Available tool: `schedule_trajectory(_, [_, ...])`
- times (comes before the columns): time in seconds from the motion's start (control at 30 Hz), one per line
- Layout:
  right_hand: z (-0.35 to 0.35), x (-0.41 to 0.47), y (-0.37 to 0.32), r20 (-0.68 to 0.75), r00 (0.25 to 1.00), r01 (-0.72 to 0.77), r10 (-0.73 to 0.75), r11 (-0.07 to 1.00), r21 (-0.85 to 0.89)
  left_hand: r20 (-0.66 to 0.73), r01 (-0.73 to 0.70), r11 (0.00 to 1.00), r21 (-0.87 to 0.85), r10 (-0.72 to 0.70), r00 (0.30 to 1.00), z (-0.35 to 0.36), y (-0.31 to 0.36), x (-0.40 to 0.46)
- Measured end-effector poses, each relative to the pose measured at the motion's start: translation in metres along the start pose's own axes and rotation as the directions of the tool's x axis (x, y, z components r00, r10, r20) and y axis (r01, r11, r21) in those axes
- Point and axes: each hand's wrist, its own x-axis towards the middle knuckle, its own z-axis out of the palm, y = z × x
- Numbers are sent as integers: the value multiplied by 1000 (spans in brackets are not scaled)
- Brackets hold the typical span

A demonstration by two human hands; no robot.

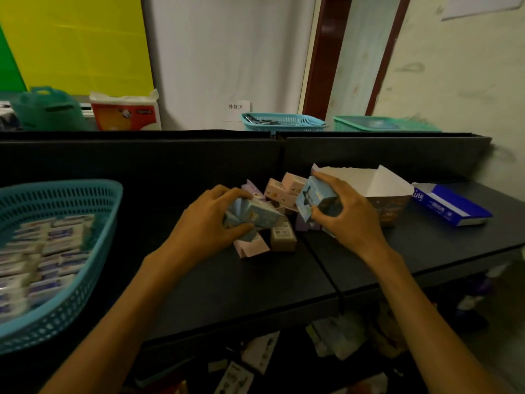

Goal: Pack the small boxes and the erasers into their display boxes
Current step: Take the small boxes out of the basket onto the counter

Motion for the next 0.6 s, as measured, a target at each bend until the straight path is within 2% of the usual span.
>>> schedule_trajectory(0.2, [15, 16, 24, 66, 997, 50, -43, 993, -109, -18, 42, 999, -32, -43, 999, 33, -2, 22])
schedule_trajectory(0.43, [54, 43, 43, 131, 983, 166, -132, 937, -306, 66, 37, 999, -23, -35, 997, 61, -9, 52])
schedule_trajectory(0.6, [73, 59, 49, 183, 957, 278, -223, 882, -380, 166, -6, 994, 113, -13, 986, 75, -15, 59])
